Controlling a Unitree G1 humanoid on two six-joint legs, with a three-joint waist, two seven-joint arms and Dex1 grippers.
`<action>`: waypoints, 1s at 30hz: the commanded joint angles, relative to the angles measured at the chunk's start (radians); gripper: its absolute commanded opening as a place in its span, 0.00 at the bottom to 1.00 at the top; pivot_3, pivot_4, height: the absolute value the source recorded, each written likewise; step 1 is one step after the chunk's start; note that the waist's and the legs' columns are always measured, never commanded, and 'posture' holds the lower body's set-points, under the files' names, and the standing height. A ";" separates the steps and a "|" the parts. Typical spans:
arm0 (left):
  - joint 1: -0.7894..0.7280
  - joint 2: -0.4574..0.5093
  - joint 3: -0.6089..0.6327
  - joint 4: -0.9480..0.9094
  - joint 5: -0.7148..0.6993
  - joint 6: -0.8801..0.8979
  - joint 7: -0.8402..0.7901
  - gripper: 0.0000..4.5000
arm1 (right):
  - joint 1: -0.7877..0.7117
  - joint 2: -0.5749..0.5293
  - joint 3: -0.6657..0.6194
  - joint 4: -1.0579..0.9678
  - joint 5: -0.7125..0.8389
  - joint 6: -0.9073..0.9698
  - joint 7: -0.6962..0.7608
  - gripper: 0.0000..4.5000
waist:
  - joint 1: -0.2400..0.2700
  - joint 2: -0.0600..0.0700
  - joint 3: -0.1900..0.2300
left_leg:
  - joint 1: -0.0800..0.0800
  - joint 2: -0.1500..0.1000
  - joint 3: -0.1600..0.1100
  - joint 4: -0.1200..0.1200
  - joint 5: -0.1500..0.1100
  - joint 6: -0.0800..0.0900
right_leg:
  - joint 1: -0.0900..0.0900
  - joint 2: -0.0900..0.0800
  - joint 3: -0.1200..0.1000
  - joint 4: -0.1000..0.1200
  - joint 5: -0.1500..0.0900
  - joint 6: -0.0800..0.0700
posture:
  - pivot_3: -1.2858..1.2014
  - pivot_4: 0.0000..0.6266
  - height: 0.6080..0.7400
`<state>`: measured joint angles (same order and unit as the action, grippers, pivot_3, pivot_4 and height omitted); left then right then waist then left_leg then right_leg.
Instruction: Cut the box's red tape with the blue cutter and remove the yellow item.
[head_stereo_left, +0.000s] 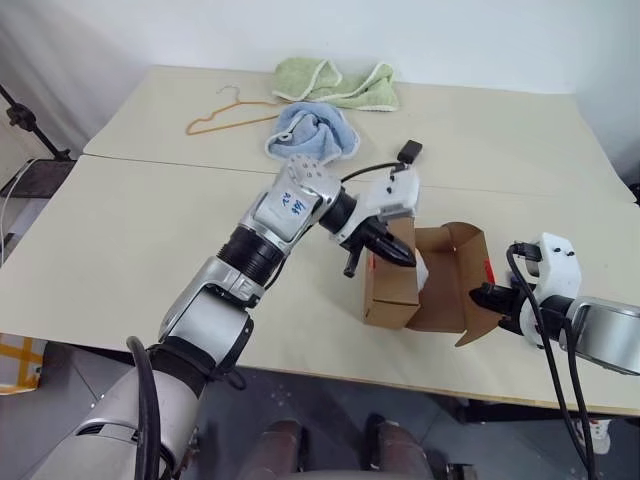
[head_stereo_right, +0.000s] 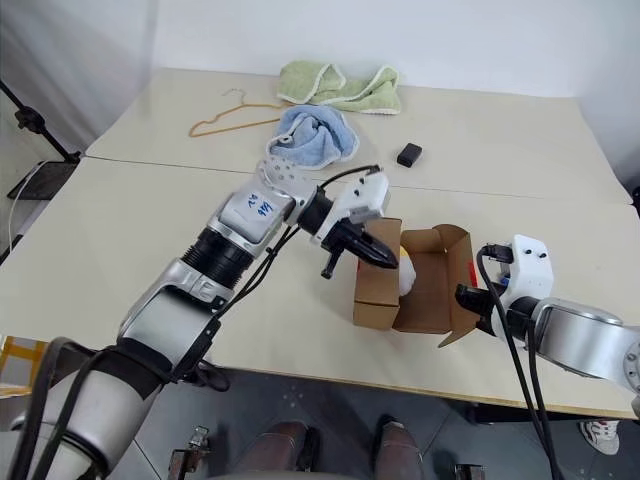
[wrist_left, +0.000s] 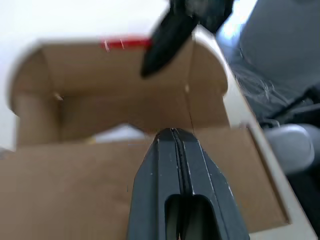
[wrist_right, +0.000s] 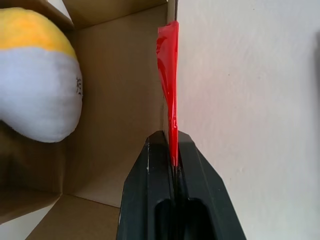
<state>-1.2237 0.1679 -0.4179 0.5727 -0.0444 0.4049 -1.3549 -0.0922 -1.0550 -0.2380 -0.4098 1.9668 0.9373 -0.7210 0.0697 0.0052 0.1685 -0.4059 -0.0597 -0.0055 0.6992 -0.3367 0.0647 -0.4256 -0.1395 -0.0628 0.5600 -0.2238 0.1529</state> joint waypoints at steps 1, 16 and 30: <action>-0.004 0.005 -0.030 0.034 0.048 -0.083 0.005 0.00 | 0.009 -0.011 -0.005 -0.044 0.005 -0.018 -0.003 0.00 | 0.000 0.000 0.000 | 0.000 0.000 0.000 0.000 0.000 0.000 | 0.000 0.000 0.000 0.000 0.000 0.000 | 0.52 0.24 1.00; 0.083 0.139 -0.151 0.099 0.221 -0.319 0.033 0.00 | 0.074 -0.083 -0.055 -0.112 0.005 -0.043 0.035 0.00 | 0.000 0.002 -0.002 | 0.013 0.002 0.001 -0.001 -0.001 0.000 | 0.012 0.000 0.001 -0.002 0.000 0.000 | 0.52 0.24 1.00; 0.219 0.240 -0.120 -0.160 0.193 -0.100 0.071 0.00 | 0.134 -0.077 -0.077 -0.087 0.005 -0.082 0.063 0.00 | 0.019 0.005 -0.006 | 0.020 -0.004 -0.008 0.000 -0.003 0.004 | 0.022 -0.008 0.004 -0.005 -0.004 -0.007 | 0.52 0.24 1.00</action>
<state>-1.0299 0.4213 -0.5057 0.4108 0.1259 0.2813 -1.2953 0.0457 -1.1419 -0.3086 -0.5072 1.9745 0.8540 -0.6566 0.0884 0.0106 0.1620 -0.3868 -0.0649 -0.0128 0.6994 -0.3402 0.0694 -0.4045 -0.1478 -0.0578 0.5563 -0.2277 0.1457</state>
